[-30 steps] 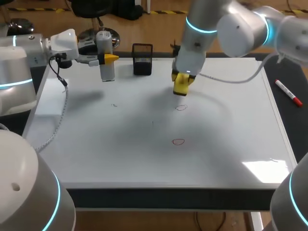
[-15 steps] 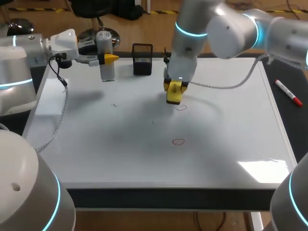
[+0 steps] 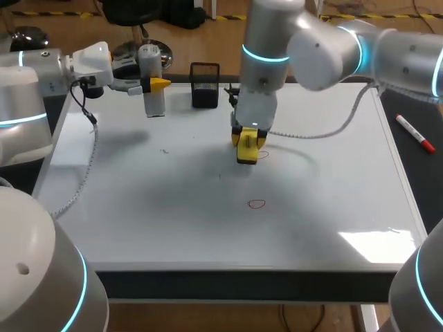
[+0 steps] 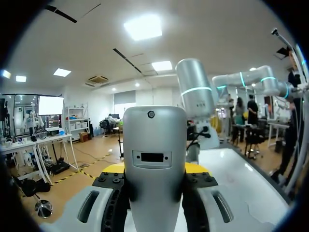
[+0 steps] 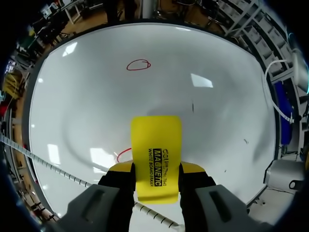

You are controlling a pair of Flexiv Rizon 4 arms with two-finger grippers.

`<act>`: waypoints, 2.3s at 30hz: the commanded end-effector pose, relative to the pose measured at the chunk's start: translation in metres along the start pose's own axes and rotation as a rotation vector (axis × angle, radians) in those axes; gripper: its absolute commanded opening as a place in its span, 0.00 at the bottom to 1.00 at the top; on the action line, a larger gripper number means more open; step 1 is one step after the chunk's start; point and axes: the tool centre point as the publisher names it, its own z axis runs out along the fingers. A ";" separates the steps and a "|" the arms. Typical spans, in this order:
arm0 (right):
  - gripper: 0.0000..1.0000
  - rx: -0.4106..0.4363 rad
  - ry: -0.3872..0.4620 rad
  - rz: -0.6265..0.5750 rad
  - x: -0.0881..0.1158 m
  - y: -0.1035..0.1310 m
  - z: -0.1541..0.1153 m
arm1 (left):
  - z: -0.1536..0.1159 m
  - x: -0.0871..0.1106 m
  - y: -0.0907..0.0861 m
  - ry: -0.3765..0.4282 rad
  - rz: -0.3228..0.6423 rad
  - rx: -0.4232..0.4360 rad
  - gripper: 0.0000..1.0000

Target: Pick up the inspection probe, press it on each red-marked spot on the whiteboard one by one, put down the probe, pick up the eraser, and wipe off all the red marks.

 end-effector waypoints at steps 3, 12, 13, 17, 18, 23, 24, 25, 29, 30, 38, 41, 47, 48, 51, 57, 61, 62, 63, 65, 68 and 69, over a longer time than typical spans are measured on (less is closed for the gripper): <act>0.00 -0.005 0.018 -0.011 -0.003 -0.001 0.003 | 0.000 0.000 0.000 -0.001 0.001 0.001 0.00; 0.00 -0.034 0.046 -0.024 -0.003 -0.001 0.011 | 0.000 0.000 0.000 -0.001 0.001 0.001 0.00; 0.00 -0.036 0.051 -0.025 -0.003 -0.001 0.012 | 0.000 0.000 0.000 -0.001 0.001 0.001 0.00; 0.00 -0.045 0.050 -0.027 -0.002 0.000 0.015 | 0.000 0.000 0.000 -0.001 0.001 0.001 0.00; 0.00 -0.045 0.052 -0.027 -0.002 0.000 0.016 | 0.000 0.000 0.000 -0.001 0.001 0.001 0.00; 0.00 -0.047 0.059 -0.028 0.001 -0.001 0.018 | 0.000 0.000 0.000 -0.001 0.001 0.001 0.00; 0.00 -0.047 0.063 -0.029 0.002 -0.001 0.019 | 0.000 0.000 0.000 -0.001 0.001 0.001 0.00; 0.00 -0.048 0.068 -0.030 0.003 -0.001 0.019 | 0.000 0.000 0.000 -0.001 0.001 0.001 0.00; 0.00 -0.049 0.076 -0.030 0.006 -0.002 0.021 | 0.000 0.000 0.000 -0.001 0.001 0.001 0.00; 0.00 -0.050 0.078 -0.030 0.007 -0.002 0.021 | 0.000 0.000 0.000 -0.001 0.001 0.001 0.00; 0.00 -0.051 0.095 -0.021 0.014 -0.001 0.025 | 0.000 0.000 0.000 -0.001 0.001 0.001 0.00; 0.00 -0.054 0.099 -0.014 0.017 -0.001 0.028 | 0.000 0.000 0.000 -0.001 0.001 0.001 0.00; 0.00 -0.055 0.106 0.011 0.028 0.003 0.031 | 0.000 0.000 0.000 -0.001 0.001 0.001 0.00; 0.00 -0.055 0.106 0.014 0.029 0.003 0.032 | 0.000 0.000 0.000 -0.001 0.001 0.001 0.00; 0.00 -0.059 0.109 0.027 0.035 0.005 0.033 | 0.000 0.000 0.000 -0.001 0.001 0.001 0.00; 0.00 -0.071 0.116 0.052 0.047 0.009 0.040 | 0.000 0.000 0.000 -0.001 0.001 0.001 0.00; 0.00 -0.075 0.122 0.063 0.053 0.011 0.041 | 0.000 0.000 0.000 -0.001 0.001 0.001 0.00; 0.00 -0.075 0.122 0.065 0.055 0.011 0.040 | 0.000 0.000 0.000 -0.001 0.001 0.001 0.00; 0.00 -0.074 0.125 0.068 0.057 0.011 0.040 | 0.000 0.000 0.000 -0.001 0.001 0.001 0.00; 0.00 -0.073 0.126 0.075 0.060 0.011 0.039 | 0.000 0.000 0.000 -0.001 0.001 0.001 0.00; 0.00 -0.072 0.131 0.084 0.066 0.012 0.038 | 0.000 0.000 0.000 -0.001 0.001 0.001 0.00; 0.00 -0.071 0.134 0.086 0.067 0.013 0.038 | 0.000 0.000 0.000 -0.001 0.001 0.001 0.00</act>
